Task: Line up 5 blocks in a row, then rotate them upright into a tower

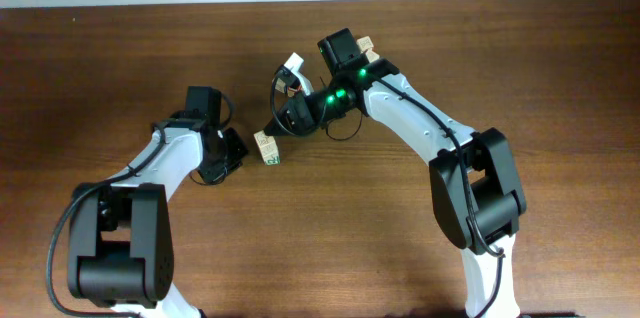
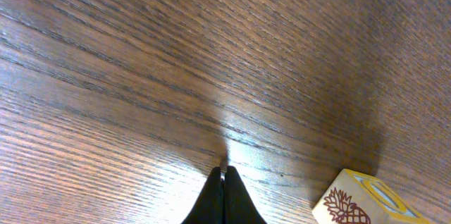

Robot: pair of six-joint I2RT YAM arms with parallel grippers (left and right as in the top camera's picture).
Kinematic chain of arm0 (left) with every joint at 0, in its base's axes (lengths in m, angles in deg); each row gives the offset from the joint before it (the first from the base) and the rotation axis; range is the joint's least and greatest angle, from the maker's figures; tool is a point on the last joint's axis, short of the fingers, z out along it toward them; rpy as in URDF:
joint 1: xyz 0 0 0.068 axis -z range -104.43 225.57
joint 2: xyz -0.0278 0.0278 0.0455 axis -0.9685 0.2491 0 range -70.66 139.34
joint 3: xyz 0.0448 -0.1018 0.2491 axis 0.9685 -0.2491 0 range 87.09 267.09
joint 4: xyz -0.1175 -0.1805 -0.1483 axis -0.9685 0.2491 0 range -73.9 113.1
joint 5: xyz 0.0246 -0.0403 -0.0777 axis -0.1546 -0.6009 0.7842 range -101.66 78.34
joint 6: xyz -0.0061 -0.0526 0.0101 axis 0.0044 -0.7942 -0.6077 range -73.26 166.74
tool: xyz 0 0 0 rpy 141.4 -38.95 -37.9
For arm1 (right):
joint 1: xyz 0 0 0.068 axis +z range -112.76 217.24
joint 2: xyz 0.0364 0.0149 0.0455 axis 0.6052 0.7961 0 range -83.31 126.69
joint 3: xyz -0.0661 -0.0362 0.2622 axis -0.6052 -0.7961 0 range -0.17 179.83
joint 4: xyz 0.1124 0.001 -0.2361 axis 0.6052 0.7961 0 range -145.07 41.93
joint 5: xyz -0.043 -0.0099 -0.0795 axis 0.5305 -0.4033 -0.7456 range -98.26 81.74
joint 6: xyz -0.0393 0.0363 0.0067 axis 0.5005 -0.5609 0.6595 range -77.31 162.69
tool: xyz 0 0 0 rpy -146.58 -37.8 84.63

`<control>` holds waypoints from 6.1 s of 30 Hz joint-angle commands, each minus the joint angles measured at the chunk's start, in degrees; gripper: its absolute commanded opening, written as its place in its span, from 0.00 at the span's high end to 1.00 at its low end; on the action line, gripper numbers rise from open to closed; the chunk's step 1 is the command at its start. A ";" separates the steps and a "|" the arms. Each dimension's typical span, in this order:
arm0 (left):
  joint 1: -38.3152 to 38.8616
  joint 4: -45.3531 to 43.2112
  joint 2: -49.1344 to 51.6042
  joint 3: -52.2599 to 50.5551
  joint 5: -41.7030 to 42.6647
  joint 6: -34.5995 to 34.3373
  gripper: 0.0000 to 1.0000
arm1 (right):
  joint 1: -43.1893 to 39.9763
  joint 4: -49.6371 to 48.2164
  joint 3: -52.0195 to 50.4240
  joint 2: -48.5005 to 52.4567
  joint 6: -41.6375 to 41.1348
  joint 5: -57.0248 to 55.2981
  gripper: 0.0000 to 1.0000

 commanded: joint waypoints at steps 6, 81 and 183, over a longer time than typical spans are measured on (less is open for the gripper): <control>-0.20 0.22 0.66 -0.52 -0.70 -0.13 1.00 | 0.48 0.92 -0.20 1.92 -0.26 -8.98 0.95; -0.20 0.70 0.66 -0.52 -2.62 -0.13 1.00 | 2.25 5.25 5.75 1.66 -3.23 -4.39 0.44; -8.26 18.95 -57.00 5.22 -6.01 34.62 0.01 | -10.29 48.89 5.73 -63.10 6.93 -63.41 0.02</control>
